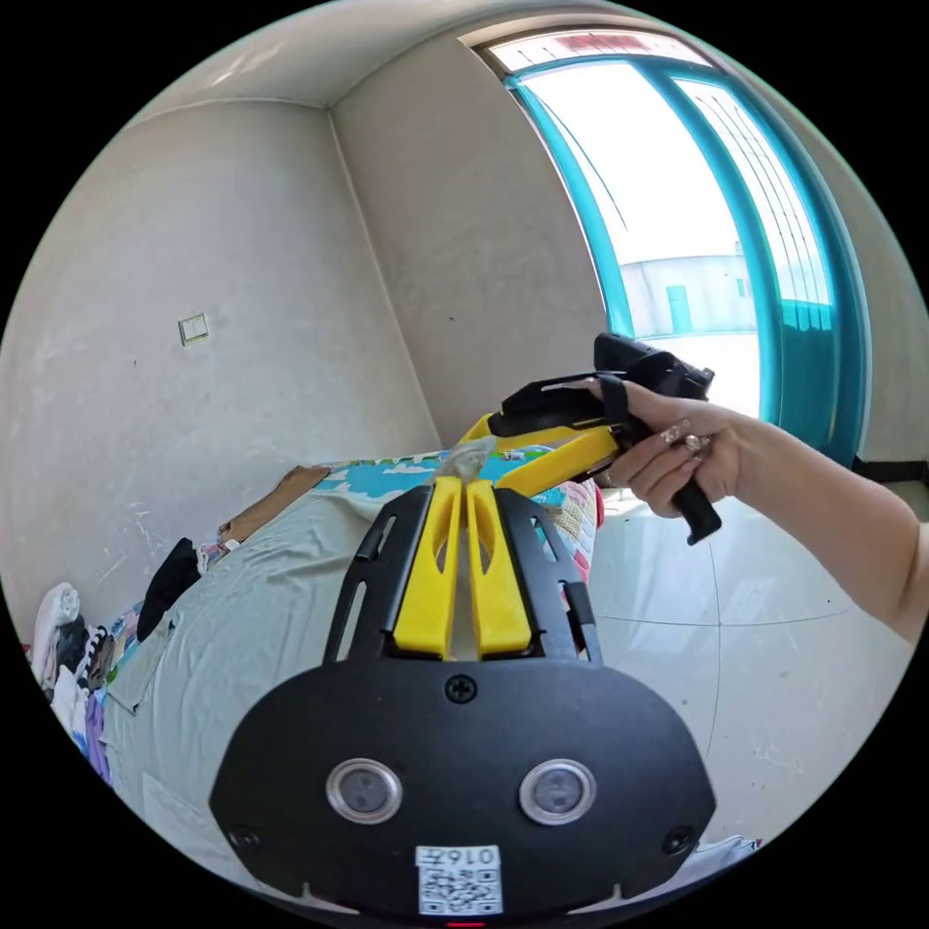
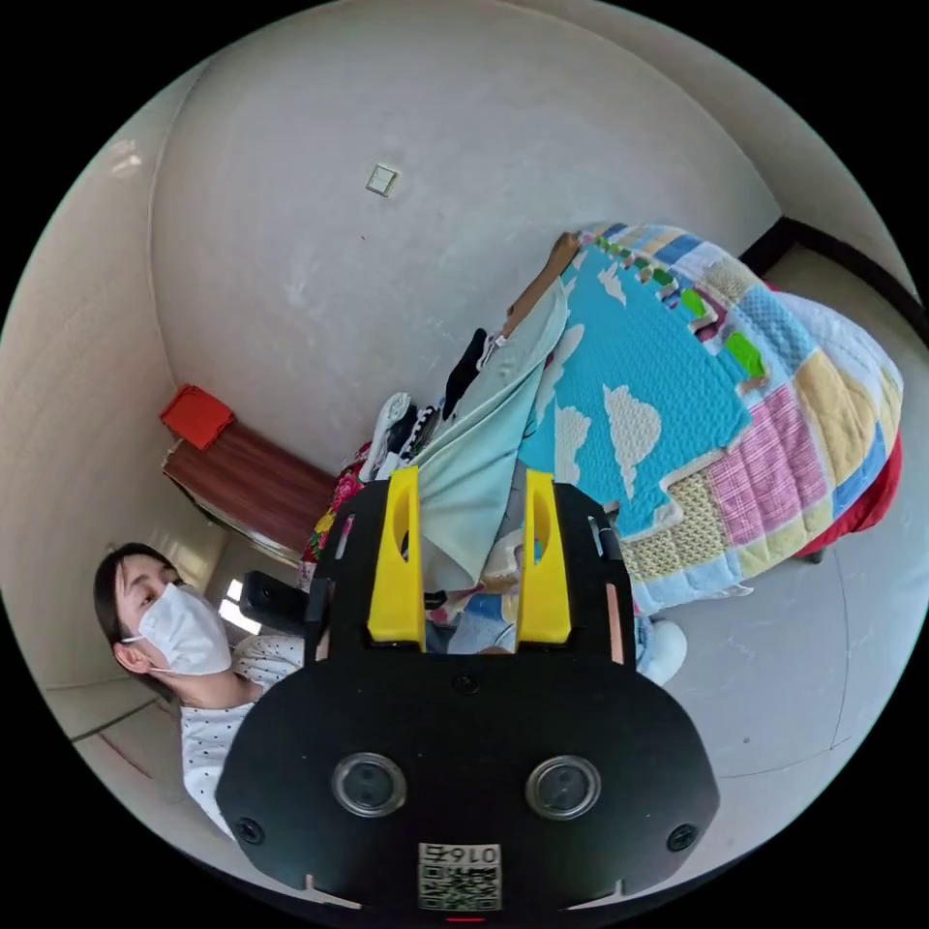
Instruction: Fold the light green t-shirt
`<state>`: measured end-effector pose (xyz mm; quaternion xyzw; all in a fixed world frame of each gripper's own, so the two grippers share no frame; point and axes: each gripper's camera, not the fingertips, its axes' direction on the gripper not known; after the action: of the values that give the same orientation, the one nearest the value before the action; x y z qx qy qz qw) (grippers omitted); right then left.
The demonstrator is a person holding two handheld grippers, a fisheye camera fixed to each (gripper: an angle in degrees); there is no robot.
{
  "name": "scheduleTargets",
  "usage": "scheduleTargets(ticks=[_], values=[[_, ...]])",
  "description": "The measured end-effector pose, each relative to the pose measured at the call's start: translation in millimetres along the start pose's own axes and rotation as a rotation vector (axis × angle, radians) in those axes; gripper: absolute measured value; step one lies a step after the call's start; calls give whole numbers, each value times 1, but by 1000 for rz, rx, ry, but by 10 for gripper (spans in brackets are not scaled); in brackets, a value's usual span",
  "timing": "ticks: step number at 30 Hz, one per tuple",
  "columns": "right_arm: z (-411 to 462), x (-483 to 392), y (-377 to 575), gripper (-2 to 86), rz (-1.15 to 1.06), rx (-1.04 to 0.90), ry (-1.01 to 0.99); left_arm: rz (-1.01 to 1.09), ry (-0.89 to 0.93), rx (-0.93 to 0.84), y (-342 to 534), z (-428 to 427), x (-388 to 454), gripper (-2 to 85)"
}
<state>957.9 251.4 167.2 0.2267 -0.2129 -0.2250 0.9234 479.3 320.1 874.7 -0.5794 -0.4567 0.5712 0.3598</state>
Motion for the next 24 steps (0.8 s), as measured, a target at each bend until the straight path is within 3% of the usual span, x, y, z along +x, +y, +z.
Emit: scheduleTargets(ticks=[7, 24], values=[[93, 85, -44, 133, 171, -144, -156, 2, 30, -12, 24, 6, 7, -10], [333, 134, -117, 101, 179, -378, -14, -111, 266, 12, 166, 33, 8, -10]])
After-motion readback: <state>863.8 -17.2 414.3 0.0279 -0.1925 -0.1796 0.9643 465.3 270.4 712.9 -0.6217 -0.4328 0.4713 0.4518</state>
